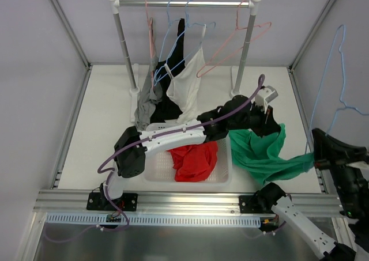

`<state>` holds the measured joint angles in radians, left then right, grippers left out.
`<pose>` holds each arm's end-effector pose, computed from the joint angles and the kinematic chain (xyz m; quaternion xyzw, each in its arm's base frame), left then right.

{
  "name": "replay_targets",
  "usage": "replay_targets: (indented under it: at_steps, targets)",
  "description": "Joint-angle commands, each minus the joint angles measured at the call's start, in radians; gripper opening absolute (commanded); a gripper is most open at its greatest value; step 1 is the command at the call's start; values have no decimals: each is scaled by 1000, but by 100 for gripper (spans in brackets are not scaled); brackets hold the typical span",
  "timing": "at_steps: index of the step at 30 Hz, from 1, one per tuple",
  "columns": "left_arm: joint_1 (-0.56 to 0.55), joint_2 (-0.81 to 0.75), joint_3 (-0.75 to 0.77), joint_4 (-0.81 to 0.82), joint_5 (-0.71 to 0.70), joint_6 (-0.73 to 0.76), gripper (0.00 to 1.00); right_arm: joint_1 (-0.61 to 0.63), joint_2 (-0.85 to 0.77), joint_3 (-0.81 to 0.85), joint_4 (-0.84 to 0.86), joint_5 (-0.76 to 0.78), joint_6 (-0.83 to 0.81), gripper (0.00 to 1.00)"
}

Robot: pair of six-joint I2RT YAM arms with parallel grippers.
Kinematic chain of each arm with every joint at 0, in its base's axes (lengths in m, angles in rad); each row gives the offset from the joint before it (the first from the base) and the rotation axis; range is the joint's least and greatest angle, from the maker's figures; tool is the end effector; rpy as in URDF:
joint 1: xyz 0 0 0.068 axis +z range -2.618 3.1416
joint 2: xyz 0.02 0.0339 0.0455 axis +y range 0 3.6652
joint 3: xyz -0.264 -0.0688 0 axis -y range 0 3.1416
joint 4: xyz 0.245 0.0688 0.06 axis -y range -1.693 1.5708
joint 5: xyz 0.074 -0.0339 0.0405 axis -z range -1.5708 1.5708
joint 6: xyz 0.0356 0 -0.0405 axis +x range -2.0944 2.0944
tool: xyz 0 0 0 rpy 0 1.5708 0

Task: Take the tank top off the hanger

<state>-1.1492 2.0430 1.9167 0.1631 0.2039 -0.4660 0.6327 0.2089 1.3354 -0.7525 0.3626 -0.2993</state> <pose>0.1978 -0.4587 0.3813 0.3003 0.6259 -0.5664 0.4441 -0.0629 -0.0618 0.4544 -0.1159 0.5619 0.0347 0.8183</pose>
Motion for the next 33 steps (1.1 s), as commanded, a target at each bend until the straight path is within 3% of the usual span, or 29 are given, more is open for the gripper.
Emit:
replay_targets:
  at_steps: [1, 4, 7, 12, 15, 18, 21, 24, 25, 26, 28, 30, 31, 33]
  targets:
    - [-1, -95, -76, 133, -12, -40, 0, 16, 118, -86, 365, 136, -179, 0]
    - [-1, -110, -145, 106, -56, -55, 0, 16, 191, -186, 682, 245, -300, 0]
    - [-1, -125, -217, 63, -139, -74, 0, 15, 301, -235, 873, 324, -464, 0]
    - [3, -121, -265, -69, -300, -95, 0, -1, 405, -242, 1005, 335, -543, 0]
    - [11, -112, -300, -73, -294, -112, 0, -46, 441, -284, 1128, 291, -555, 0]
    - [11, -95, -312, -76, -281, -131, 0, -96, 463, -292, 1125, 236, -487, 0]
    - [14, -57, -286, -94, -274, -129, 0, -108, 458, -208, 937, 132, -359, 0]
    - [23, -52, -269, -112, -230, -123, 0, -108, 506, 4, 542, 32, -223, 0]
    - [23, -59, -268, -114, -227, -112, 0, -107, 523, 65, 349, 65, -166, 0]
    - [23, -70, -257, -123, -225, -100, 0, -107, 532, 114, 275, 94, -84, 0]
    - [23, -101, -230, -155, -230, -54, 18, -107, 508, 188, 124, 107, 0, 0]
    - [23, -138, -188, -229, -242, -11, 27, -107, 475, 217, 67, 76, 32, 0]
    - [23, -151, -176, -247, -253, 1, 40, -108, 460, 232, 3, 64, 43, 0]
    - [23, -205, -170, -284, -302, 33, 47, -107, 460, 290, -94, 36, 74, 1]
